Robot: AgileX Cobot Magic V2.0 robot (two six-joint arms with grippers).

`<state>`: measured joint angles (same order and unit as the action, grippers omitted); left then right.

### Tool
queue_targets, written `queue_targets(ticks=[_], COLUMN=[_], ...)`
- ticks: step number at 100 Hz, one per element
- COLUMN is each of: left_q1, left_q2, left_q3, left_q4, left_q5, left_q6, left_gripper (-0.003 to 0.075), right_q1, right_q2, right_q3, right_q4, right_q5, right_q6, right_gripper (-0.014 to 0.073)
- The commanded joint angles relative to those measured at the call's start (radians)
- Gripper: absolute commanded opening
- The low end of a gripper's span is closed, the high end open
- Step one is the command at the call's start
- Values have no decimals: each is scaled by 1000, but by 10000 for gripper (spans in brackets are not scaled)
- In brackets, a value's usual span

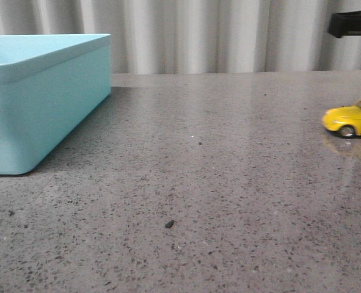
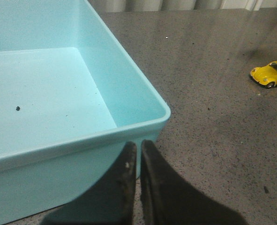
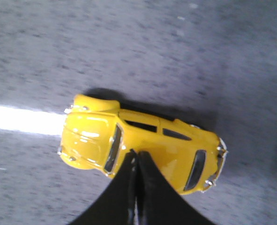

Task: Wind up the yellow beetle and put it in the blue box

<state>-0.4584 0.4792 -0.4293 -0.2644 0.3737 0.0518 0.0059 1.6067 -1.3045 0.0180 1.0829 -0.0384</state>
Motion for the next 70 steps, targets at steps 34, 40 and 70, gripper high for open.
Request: queue_targets(ticks=[34,40,70], left_q1=[-9,-9,-9], left_q2=[10,10,10], left_q3=[-33,-33,-33], left_q4=[-9,-9,-9], left_q5=[-86,-94,-117], left_q6=[-4,-4,-4], left_gripper=[-21,-21,-21], right_q1=[-112,-110,-67], right_q2=[3,3,-126], right_q3=[-3,-3,-16], right_q4=[-150,-150,-127], right_q5=[33,7,-95], right_q6=[17,29,29], right_gripper=[-57,-58,-58])
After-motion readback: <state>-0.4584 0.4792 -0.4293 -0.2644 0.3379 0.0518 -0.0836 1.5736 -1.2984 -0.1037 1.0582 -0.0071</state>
